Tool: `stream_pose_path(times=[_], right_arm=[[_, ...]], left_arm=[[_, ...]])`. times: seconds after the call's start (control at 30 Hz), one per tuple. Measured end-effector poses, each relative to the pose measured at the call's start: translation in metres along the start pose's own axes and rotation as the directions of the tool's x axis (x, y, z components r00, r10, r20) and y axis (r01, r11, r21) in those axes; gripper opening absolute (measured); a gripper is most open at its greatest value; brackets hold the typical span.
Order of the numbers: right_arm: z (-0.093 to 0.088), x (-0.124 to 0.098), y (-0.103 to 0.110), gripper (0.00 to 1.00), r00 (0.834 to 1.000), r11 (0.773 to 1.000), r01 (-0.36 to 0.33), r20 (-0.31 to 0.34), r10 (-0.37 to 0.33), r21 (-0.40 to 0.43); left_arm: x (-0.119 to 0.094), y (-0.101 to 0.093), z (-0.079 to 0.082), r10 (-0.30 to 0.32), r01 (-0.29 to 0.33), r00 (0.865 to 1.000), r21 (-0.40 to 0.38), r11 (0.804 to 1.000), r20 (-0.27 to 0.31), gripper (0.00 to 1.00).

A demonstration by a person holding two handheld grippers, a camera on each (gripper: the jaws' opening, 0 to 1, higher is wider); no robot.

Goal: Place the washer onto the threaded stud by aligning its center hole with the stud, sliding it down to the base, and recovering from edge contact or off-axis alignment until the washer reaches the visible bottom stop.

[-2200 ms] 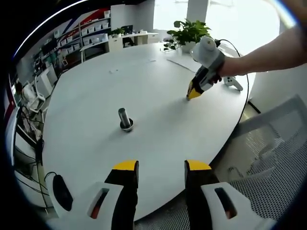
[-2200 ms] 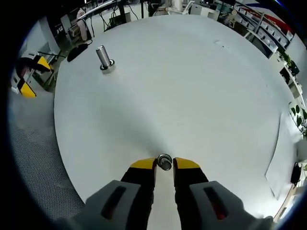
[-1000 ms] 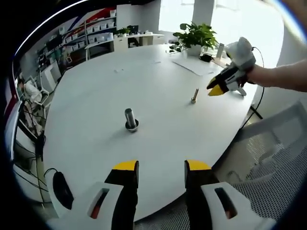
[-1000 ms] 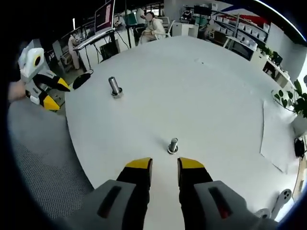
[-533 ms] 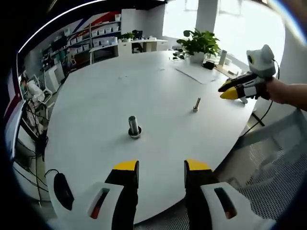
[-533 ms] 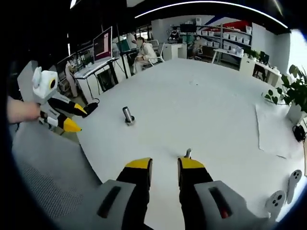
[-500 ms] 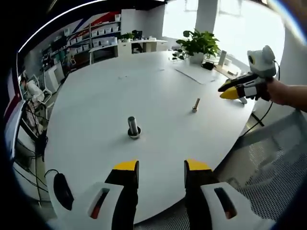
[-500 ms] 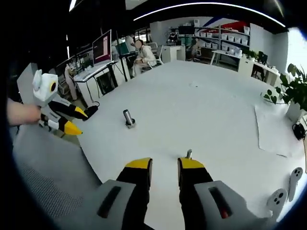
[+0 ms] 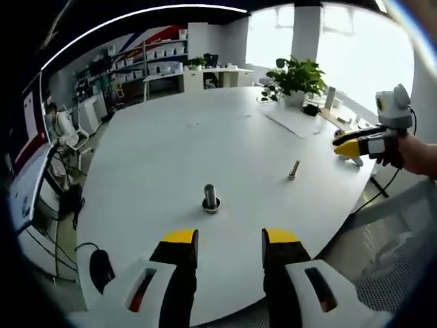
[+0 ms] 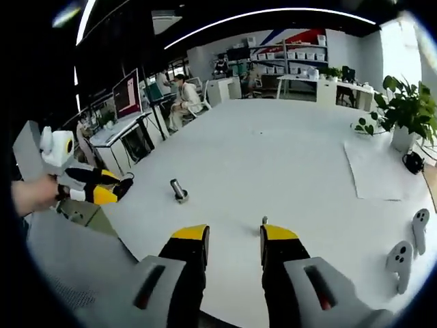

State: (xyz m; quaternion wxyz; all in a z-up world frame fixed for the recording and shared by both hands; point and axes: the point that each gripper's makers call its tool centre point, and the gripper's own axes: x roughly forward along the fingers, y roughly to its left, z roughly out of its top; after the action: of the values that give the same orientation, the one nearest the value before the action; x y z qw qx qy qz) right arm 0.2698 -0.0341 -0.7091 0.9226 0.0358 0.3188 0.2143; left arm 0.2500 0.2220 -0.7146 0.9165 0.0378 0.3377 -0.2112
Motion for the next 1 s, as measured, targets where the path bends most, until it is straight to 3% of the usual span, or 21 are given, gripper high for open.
stream_pose_path(times=[0.17,0.4,0.6,0.8,1.0], right_arm=[[-0.001,-0.002,0.011,0.33,1.000,0.998,-0.004,0.004,0.005,-0.067],[-0.003,-0.001,0.023,0.36,0.998,0.997,-0.042,0.041,0.045,-0.059],[-0.005,0.004,0.023,0.40,0.998,0.997,-0.052,0.044,0.055,-0.049],[-0.002,0.008,0.016,0.44,0.996,0.998,-0.044,0.078,0.047,-0.039],[0.004,0.007,0.014,0.51,0.991,0.999,-0.041,0.124,0.042,-0.009]], left_arm=[[-0.003,0.003,0.001,0.003,-0.003,1.000,0.005,1.000,-0.002,0.36],[-0.002,-0.004,0.011,-0.017,0.020,0.998,-0.047,0.999,0.060,0.36],[0.000,-0.007,0.018,-0.033,0.028,0.994,0.045,0.999,0.105,0.35],[0.002,-0.002,0.013,-0.024,0.022,0.995,0.021,1.000,0.096,0.36],[0.000,0.000,0.019,-0.017,0.016,0.992,0.010,1.000,0.124,0.37]])
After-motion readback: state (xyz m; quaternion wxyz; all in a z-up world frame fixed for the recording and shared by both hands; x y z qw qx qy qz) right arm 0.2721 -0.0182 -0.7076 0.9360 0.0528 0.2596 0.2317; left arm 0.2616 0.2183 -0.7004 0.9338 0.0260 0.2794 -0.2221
